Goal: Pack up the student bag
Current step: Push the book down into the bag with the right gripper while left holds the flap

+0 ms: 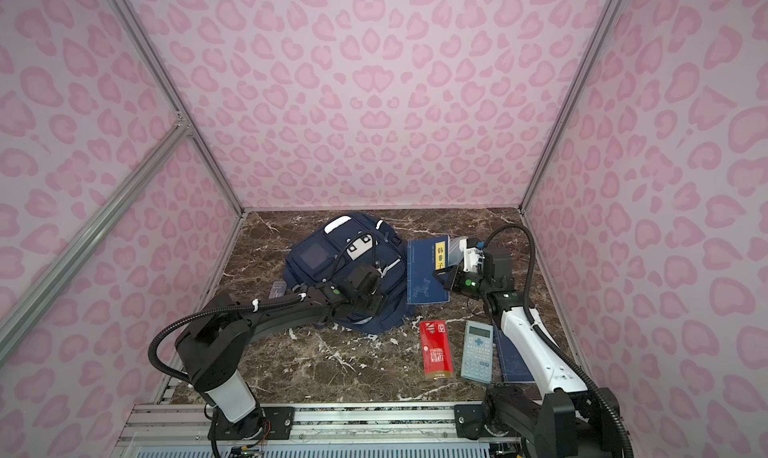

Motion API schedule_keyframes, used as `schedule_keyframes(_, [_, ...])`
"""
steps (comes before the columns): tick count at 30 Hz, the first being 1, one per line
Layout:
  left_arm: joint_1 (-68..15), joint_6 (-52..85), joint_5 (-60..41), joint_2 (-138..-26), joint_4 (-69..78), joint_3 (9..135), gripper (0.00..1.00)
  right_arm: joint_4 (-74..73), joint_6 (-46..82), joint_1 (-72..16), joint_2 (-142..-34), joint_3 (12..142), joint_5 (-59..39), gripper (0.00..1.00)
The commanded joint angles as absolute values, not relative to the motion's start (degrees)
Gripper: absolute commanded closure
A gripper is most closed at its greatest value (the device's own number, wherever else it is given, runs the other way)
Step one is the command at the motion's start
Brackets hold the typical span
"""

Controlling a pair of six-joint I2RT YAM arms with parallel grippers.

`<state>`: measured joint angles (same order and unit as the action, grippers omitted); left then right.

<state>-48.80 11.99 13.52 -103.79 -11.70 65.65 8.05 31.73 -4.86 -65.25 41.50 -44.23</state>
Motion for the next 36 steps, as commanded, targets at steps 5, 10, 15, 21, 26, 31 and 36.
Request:
schedule_keyframes(5, [-49.2,11.1,20.6,-106.9,-15.9,69.3,0.96,5.6,33.6,-5.1,-62.7,38.0,-43.5,1.0])
schedule_keyframes(10, [-47.7,11.5,17.0,-98.8,-18.2,70.9,0.97,3.0,42.6,-5.6,-56.6,31.9,-39.1,1.0])
schedule_keyframes(15, [-43.4,13.0,10.4,-91.3,-21.3,75.5,0.97,-3.4,52.0,-13.0,-54.0,27.5,-31.8,1.0])
schedule_keyframes(21, [-42.4,13.3,5.6,-87.8,-21.5,79.4,0.97,-18.3,57.2,-27.7,-63.2,28.7,-19.9,1.0])
schedule_keyframes(26, [-40.7,12.7,6.3,-86.8,-21.8,79.3,0.97,-32.4,59.1,-31.7,-84.6,37.7,-20.1,1.0])
schedule_keyframes(31, [-39.6,12.7,4.2,-85.8,-21.9,79.0,0.97,-48.3,64.9,-34.5,-106.4,49.1,-21.8,1.0])
schedule_keyframes(36, [-39.5,13.4,2.7,-85.3,-21.4,78.1,0.97,-39.8,63.8,-37.9,-119.8,63.8,-20.4,0.84])
